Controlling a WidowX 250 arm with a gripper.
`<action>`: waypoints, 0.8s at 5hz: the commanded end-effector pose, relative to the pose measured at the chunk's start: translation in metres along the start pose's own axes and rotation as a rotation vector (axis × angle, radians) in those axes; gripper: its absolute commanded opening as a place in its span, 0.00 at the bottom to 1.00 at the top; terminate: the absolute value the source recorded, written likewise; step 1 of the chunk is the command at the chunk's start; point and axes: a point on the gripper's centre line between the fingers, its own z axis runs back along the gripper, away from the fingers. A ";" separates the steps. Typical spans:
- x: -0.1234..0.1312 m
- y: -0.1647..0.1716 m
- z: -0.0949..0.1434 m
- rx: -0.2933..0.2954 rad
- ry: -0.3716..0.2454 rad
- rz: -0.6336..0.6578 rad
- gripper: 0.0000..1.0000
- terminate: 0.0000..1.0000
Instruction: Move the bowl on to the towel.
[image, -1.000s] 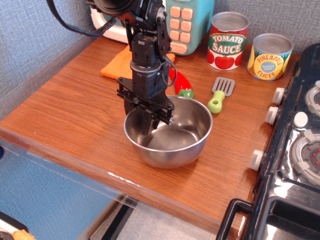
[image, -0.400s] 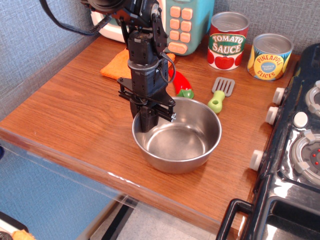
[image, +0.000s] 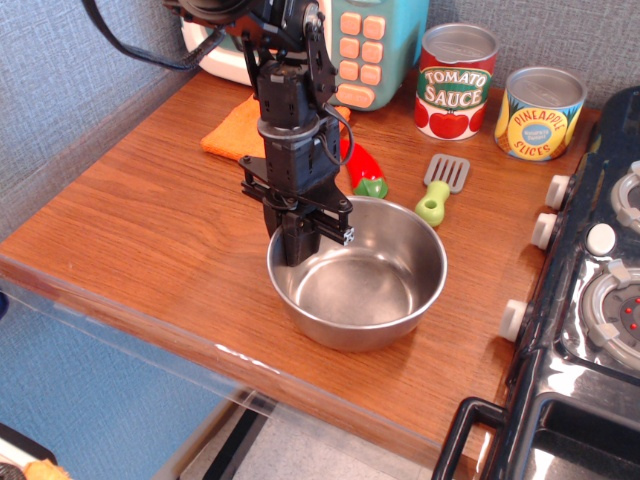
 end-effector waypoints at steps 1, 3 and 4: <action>0.020 0.023 0.075 -0.012 -0.199 0.006 0.00 0.00; 0.030 0.094 0.098 -0.020 -0.259 0.202 0.00 0.00; 0.038 0.128 0.085 -0.012 -0.230 0.291 0.00 0.00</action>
